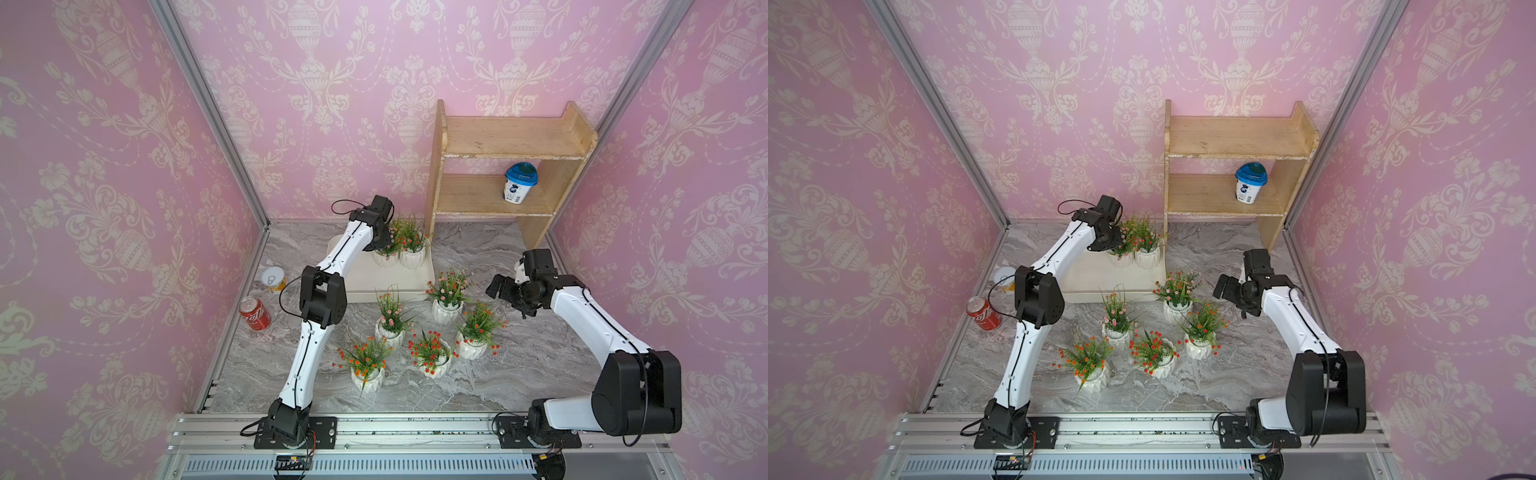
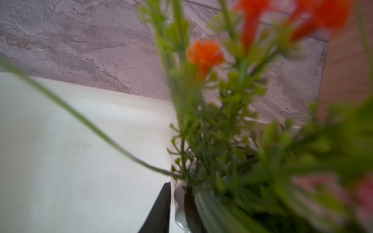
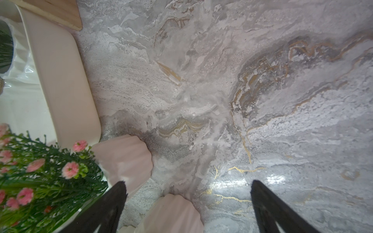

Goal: Put the potted gypsophila into the storage box
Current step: Place the baby's breath potted plant at the storage box.

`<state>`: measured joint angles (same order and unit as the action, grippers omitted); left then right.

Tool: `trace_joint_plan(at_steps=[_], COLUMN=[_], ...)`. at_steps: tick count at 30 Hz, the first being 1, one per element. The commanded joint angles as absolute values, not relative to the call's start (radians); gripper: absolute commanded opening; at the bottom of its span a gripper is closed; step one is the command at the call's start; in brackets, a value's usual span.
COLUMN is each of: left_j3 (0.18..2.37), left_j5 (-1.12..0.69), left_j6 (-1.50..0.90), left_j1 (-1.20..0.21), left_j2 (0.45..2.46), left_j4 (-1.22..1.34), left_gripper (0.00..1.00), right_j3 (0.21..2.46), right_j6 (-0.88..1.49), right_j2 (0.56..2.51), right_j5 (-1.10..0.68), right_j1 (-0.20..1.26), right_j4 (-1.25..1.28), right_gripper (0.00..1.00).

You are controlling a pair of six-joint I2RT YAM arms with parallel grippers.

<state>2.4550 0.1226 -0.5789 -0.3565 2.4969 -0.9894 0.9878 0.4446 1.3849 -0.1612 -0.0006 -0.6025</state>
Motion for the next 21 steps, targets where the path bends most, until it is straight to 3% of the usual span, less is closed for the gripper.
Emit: trace_joint_plan(at_steps=[1,6,14,21], left_j3=[2.479,2.479,2.473,2.402], left_j5=[0.145,0.157,0.174,0.227], left_j6=[-0.589,-0.585,-0.566,-0.558], left_j1=[-0.362,-0.363,-0.352,-0.35], left_j2=[2.49,2.466,2.377,2.269], left_j4=[-0.99,-1.004,-1.072,-1.126], left_gripper=[0.37,0.41,0.72,0.78], right_j3=[0.983,0.989,1.006,1.01], right_j6=[0.436,0.44,0.446,0.459], right_j2=[1.376,1.363,1.316,1.263], right_j5=[-0.167,-0.166,-0.15,-0.15], right_j1=[-0.008,-0.009,-0.008,-0.008], right_j4=[-0.611,-0.621,-0.673,-0.71], right_gripper=[0.98,0.98,0.99,0.99])
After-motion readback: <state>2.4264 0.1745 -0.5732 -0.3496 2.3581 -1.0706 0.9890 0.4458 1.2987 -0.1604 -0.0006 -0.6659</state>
